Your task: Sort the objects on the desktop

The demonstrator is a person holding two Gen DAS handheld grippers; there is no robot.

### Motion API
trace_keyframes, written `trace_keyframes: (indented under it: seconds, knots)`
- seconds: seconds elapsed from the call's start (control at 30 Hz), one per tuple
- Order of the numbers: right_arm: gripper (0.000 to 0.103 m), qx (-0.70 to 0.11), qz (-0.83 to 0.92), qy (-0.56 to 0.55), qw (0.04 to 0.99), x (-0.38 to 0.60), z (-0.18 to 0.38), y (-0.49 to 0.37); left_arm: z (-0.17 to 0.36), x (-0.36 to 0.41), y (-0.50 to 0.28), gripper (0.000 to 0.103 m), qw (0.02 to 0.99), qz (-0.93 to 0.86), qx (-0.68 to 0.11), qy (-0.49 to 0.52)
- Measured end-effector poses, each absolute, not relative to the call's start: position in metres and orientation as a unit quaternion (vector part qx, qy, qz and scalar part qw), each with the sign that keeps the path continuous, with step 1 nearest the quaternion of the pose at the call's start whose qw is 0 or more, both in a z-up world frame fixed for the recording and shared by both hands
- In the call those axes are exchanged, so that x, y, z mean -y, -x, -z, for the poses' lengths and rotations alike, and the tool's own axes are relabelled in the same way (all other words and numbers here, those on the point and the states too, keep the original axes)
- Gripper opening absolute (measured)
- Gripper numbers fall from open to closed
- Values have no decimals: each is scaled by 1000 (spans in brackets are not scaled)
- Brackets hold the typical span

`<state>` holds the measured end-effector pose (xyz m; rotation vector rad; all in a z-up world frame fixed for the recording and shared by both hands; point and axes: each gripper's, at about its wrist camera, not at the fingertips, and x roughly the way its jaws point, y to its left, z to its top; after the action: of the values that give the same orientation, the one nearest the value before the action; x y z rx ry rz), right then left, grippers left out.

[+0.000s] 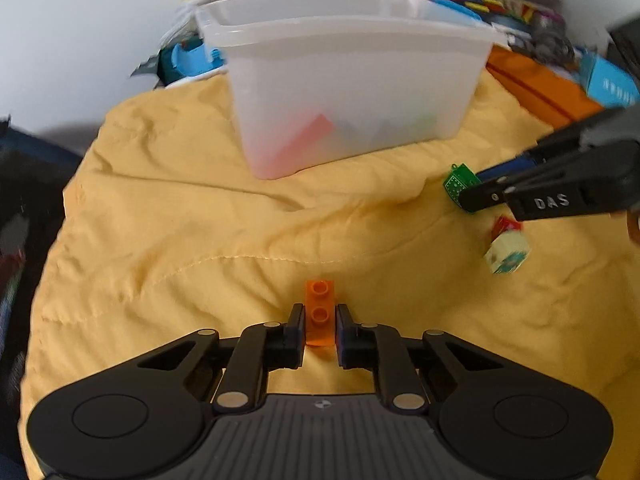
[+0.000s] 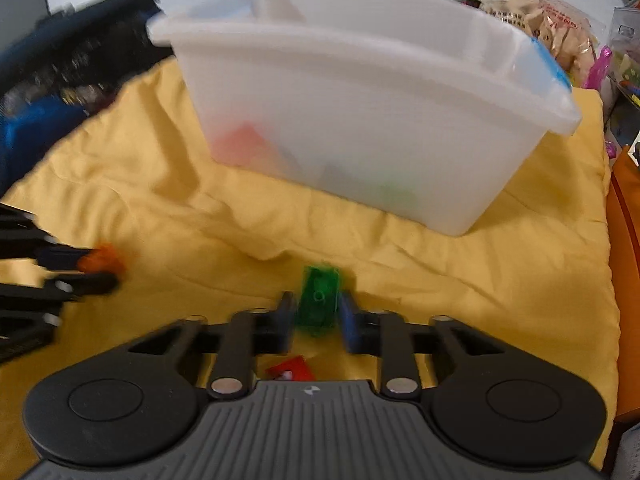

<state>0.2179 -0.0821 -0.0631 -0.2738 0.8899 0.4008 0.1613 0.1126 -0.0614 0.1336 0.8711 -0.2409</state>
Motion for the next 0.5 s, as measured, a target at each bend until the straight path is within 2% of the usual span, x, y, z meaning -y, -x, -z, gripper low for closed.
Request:
trace_keyframes:
  seconds: [0.2, 0.33, 0.5]
  knots:
    - [24, -417, -247, 54, 873, 114, 35, -197, 52, -83, -134, 17, 886, 161, -434, -26]
    - [24, -454, -313, 21, 834, 136, 29, -172, 66, -56, -119, 18, 874, 181, -449, -36]
    - [24, -506, -327, 42, 797, 140, 52, -144, 67, -43, -111, 18, 875, 181, -445, -55]
